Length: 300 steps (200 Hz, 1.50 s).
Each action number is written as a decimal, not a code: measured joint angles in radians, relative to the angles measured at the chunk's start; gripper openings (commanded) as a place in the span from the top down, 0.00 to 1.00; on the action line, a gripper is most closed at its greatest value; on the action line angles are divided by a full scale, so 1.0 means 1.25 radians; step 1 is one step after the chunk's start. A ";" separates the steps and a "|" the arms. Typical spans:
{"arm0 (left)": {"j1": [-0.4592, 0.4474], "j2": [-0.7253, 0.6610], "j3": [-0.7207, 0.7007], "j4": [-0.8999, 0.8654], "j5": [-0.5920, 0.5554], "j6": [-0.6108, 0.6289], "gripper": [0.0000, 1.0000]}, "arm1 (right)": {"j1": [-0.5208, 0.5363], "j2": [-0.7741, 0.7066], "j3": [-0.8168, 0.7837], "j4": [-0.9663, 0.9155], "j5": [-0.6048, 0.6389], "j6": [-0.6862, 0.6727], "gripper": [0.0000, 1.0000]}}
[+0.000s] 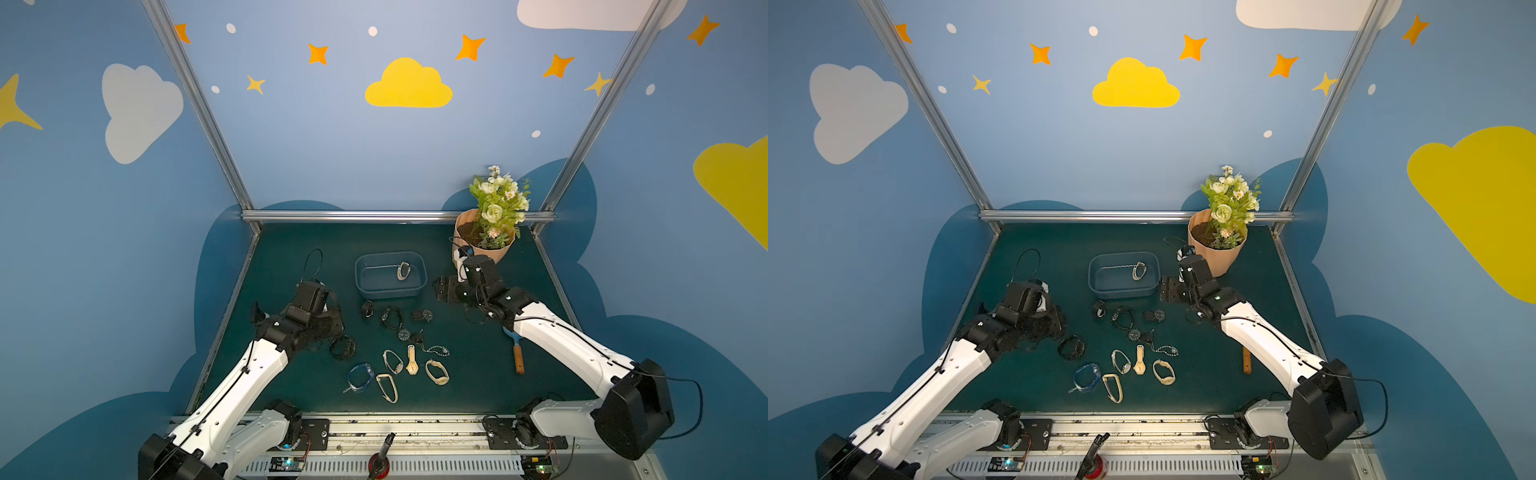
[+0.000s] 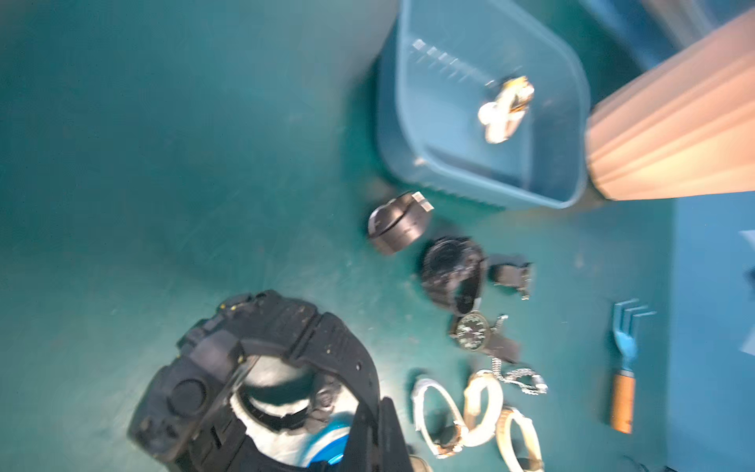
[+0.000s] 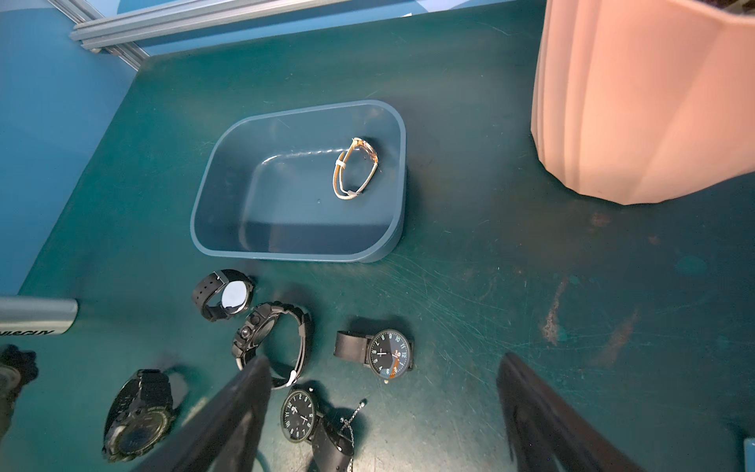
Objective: Put the watch into the storage box
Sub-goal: Pick up the watch at the center of the board, then place the watch in the storage box.
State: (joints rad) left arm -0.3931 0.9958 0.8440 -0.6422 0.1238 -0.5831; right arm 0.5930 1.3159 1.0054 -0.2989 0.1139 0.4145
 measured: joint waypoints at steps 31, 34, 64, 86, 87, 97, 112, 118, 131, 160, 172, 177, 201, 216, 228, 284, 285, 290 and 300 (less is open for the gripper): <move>-0.006 0.087 0.084 0.028 0.002 0.028 0.96 | 0.000 -0.006 -0.003 -0.004 0.004 0.001 0.12; -0.009 0.102 0.095 0.031 0.001 0.031 0.96 | 0.000 -0.007 -0.004 -0.004 0.004 0.001 0.12; -0.039 0.226 0.196 0.066 -0.022 0.071 0.96 | 0.000 -0.026 -0.011 -0.013 0.011 0.000 0.12; -0.063 0.312 0.266 0.079 -0.044 0.103 0.96 | 0.000 -0.051 -0.024 -0.015 0.022 0.001 0.12; -0.064 0.317 0.271 0.080 -0.047 0.104 0.96 | 0.000 -0.053 -0.026 -0.016 0.023 0.001 0.12; -0.077 0.364 0.311 0.083 -0.058 0.119 0.96 | 0.000 -0.066 -0.033 -0.019 0.027 0.001 0.12; -0.091 0.432 0.367 0.091 -0.072 0.142 0.96 | 0.000 -0.081 -0.043 -0.024 0.033 0.001 0.12; -0.096 0.461 0.392 0.092 -0.077 0.150 0.96 | 0.000 -0.089 -0.047 -0.027 0.035 0.001 0.12; -0.102 0.521 0.443 0.091 -0.085 0.169 0.96 | 0.000 -0.103 -0.056 -0.031 0.039 0.001 0.12; -0.107 0.660 0.563 0.083 -0.095 0.212 0.96 | -0.002 -0.124 -0.063 -0.048 0.049 0.000 0.12; -0.107 0.707 0.607 0.074 -0.096 0.226 0.96 | -0.002 -0.130 -0.063 -0.052 0.050 0.000 0.12; -0.107 0.727 0.626 0.068 -0.097 0.230 0.96 | -0.002 -0.135 -0.063 -0.054 0.050 0.000 0.12; -0.109 0.822 0.714 0.041 -0.110 0.253 0.96 | -0.005 -0.152 -0.066 -0.056 0.055 0.000 0.12; -0.110 0.871 0.757 0.021 -0.118 0.263 0.96 | -0.007 -0.163 -0.074 -0.057 0.059 0.000 0.12; -0.110 0.907 0.788 0.005 -0.125 0.270 0.96 | -0.009 -0.168 -0.079 -0.058 0.062 0.000 0.12; -0.110 1.018 0.875 -0.052 -0.146 0.275 0.95 | -0.018 -0.175 -0.091 -0.060 0.065 0.000 0.12; -0.110 1.018 0.875 -0.052 -0.146 0.275 0.95 | -0.018 -0.175 -0.091 -0.060 0.065 0.000 0.12; -0.110 1.025 0.880 -0.057 -0.150 0.275 0.95 | -0.019 -0.175 -0.091 -0.060 0.065 0.000 0.12; -0.110 1.036 0.887 -0.062 -0.156 0.275 0.93 | -0.020 -0.175 -0.091 -0.060 0.065 0.000 0.12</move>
State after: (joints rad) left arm -0.5304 2.2913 1.9526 -0.7197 -0.0715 -0.2394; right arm 0.5678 1.0969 0.8921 -0.3737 0.1951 0.4145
